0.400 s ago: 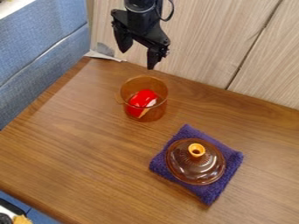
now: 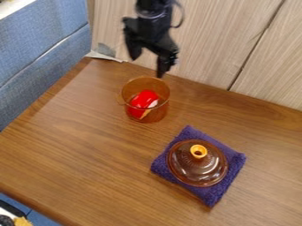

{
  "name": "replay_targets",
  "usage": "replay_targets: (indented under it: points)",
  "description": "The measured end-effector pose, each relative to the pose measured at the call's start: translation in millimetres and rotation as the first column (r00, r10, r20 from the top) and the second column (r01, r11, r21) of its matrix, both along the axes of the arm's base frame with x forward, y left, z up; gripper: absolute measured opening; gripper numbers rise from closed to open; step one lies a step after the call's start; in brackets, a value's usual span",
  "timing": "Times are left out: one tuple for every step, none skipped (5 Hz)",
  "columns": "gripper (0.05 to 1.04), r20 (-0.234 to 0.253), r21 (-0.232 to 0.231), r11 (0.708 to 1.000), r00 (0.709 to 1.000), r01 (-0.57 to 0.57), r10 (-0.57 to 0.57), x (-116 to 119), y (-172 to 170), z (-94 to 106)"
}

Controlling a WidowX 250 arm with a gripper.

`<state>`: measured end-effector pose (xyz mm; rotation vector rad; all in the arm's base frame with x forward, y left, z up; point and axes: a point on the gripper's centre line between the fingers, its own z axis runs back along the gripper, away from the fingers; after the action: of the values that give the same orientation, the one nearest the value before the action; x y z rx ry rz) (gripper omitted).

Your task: Covered the pot

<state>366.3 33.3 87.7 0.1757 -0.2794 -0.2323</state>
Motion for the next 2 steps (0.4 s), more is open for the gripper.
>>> replay_targets:
  points:
    - [1.001,0.005,-0.004,0.998,0.998,0.059,-0.059,1.3,-19.2,0.4]
    - [1.001,0.006,-0.041,0.989,0.990,0.141,-0.141,-4.6,-46.3,3.7]
